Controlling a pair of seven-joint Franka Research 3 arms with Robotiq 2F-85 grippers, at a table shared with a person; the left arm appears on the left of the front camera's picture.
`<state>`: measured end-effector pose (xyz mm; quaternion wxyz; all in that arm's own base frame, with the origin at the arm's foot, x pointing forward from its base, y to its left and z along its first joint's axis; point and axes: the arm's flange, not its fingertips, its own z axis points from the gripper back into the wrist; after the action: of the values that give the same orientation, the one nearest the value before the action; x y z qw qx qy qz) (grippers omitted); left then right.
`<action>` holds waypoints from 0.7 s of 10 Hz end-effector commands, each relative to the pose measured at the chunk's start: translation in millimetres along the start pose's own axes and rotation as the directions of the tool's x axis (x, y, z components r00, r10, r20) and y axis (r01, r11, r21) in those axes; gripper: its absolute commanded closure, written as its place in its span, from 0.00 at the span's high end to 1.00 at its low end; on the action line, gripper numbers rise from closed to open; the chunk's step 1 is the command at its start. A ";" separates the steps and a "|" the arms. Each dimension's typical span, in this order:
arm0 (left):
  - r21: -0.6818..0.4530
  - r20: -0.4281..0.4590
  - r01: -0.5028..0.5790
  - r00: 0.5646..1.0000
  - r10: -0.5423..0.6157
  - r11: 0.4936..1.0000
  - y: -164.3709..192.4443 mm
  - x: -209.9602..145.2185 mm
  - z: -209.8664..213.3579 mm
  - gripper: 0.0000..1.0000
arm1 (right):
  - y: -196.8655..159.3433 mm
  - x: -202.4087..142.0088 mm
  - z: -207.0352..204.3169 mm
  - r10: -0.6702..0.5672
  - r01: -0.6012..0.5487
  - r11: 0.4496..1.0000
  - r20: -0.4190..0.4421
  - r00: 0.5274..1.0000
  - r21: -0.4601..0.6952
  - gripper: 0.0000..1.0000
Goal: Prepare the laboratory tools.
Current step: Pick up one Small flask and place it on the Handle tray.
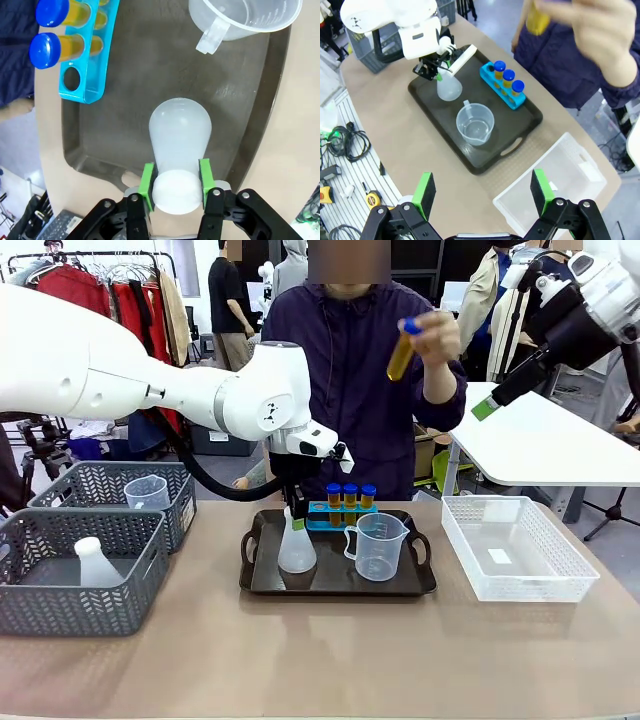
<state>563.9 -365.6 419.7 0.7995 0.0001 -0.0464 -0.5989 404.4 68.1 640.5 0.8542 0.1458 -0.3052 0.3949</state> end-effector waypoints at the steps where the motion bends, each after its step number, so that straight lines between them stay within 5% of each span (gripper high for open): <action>1: -0.037 0.014 0.010 1.000 -0.009 0.999 -1.3 -8.5 -0.5 0.67 | -0.3 0.0 0.0 -0.006 0.006 1.000 0.017 1.000 0.015 1.00; 3: -0.039 0.020 0.000 1.000 0.000 0.999 0.2 -7.8 3.2 1.00 | -0.3 0.0 0.0 -0.006 0.006 1.000 0.017 1.000 0.015 1.00; 7: -0.061 0.051 -0.060 0.997 0.063 0.996 -0.3 -15.0 22.7 1.00 | -0.3 0.0 0.0 -0.006 0.006 1.000 0.017 1.000 0.015 1.00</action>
<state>565.4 -359.6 431.5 0.8114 -0.0257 -0.0512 -0.5817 404.4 68.1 640.5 0.8542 0.1458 -0.3052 0.3949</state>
